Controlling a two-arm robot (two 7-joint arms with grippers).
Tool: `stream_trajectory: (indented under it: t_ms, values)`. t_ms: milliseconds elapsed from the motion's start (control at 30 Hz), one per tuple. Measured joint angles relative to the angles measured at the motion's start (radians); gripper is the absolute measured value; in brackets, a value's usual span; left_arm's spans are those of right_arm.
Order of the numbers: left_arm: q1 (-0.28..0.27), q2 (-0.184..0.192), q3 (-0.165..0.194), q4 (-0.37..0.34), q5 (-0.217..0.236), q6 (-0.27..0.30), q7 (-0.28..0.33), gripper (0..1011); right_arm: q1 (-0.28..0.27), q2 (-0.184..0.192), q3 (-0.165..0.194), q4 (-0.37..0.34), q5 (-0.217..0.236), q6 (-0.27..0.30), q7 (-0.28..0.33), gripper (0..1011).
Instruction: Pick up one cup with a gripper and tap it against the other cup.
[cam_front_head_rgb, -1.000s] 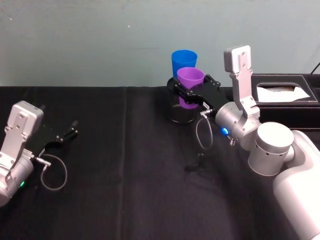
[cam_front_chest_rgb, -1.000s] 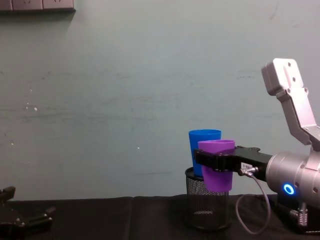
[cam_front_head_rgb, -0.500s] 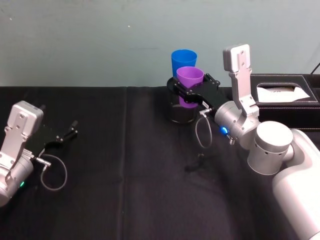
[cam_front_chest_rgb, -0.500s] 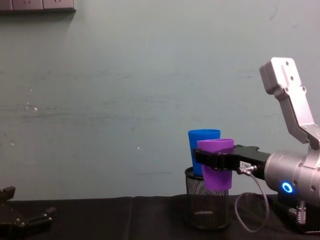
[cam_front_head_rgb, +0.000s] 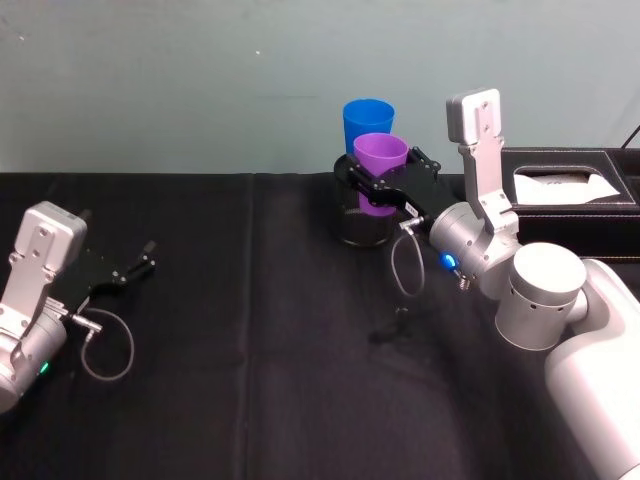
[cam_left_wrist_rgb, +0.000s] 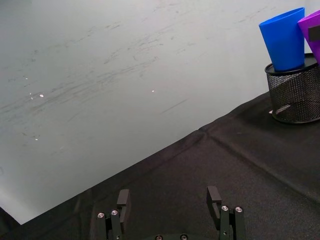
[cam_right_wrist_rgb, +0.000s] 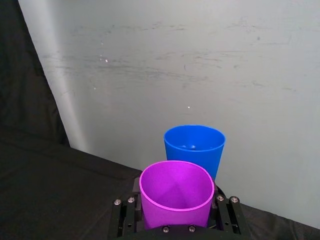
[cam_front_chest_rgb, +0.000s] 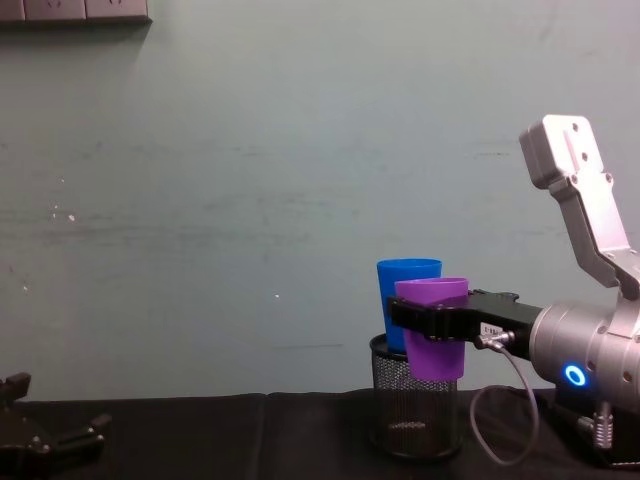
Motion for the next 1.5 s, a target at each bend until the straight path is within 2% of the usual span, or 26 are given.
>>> stream_trajectory:
  t_ms: [1500]
  values:
    - [0.0, 0.0, 0.0, 0.0, 0.0, 0.0, 0.0, 1000, 0.0, 0.0, 0.0, 0.0, 0.001, 0.0, 0.0, 723]
